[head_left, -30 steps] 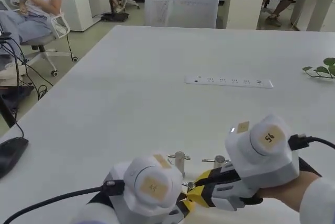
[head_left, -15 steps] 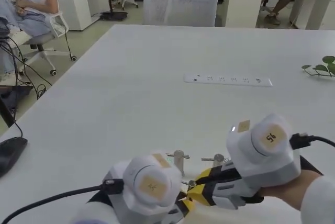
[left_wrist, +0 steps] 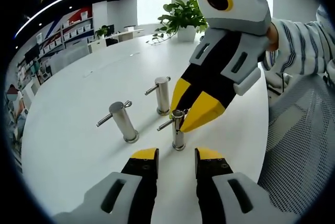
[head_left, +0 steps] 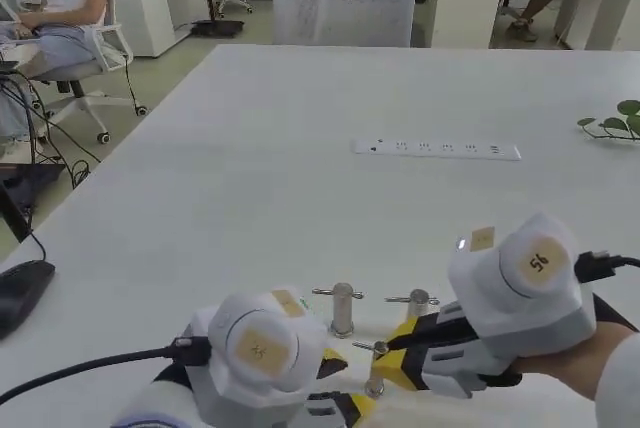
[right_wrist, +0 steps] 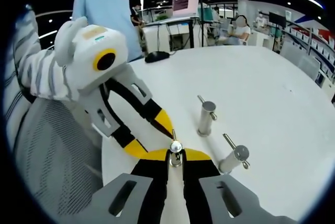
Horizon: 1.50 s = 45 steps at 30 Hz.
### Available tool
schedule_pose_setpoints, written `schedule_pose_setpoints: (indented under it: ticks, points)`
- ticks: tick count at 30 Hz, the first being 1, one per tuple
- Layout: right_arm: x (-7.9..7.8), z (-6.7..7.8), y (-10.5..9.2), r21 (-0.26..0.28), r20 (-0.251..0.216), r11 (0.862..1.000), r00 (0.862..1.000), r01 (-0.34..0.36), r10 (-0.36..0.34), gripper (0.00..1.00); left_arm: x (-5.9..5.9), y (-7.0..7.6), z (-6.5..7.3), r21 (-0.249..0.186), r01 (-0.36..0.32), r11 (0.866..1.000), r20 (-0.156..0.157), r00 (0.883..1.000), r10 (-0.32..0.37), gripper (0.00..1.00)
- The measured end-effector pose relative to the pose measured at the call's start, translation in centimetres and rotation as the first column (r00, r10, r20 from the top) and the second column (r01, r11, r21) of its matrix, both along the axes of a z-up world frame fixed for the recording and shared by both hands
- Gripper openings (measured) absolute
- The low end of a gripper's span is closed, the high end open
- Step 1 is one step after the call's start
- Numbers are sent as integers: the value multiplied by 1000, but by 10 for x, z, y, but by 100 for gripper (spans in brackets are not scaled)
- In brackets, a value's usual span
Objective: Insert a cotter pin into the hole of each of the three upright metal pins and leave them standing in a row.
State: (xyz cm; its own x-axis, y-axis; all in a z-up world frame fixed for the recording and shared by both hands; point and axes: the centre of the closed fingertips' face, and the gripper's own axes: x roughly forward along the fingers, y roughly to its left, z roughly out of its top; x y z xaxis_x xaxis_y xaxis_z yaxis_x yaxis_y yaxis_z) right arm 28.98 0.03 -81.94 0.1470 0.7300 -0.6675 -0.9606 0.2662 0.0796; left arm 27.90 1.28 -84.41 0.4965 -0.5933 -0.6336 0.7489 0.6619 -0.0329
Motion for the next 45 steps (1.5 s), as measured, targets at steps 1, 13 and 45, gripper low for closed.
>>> schedule_pose_setpoints:
  ticks: [1, 13, 45]
  points:
    - [0, 1, -1, 0, 3, 1000, 1000, -2, 2, 10, -1, 1, 1, -6, 5, 1000, 1, 1000, -5, 31]
    - [4, 6, -21, -10, 21, 999, 999, -36, 36, 10, -7, 14, 14, -77, 13, 997, -14, 1000, -14, 56]
    - [31, 14, -73, -6, 67, 993, 990, -121, 121, 10, -23, 45, 27, -154, -55, 987, -67, 997, 45, 87]
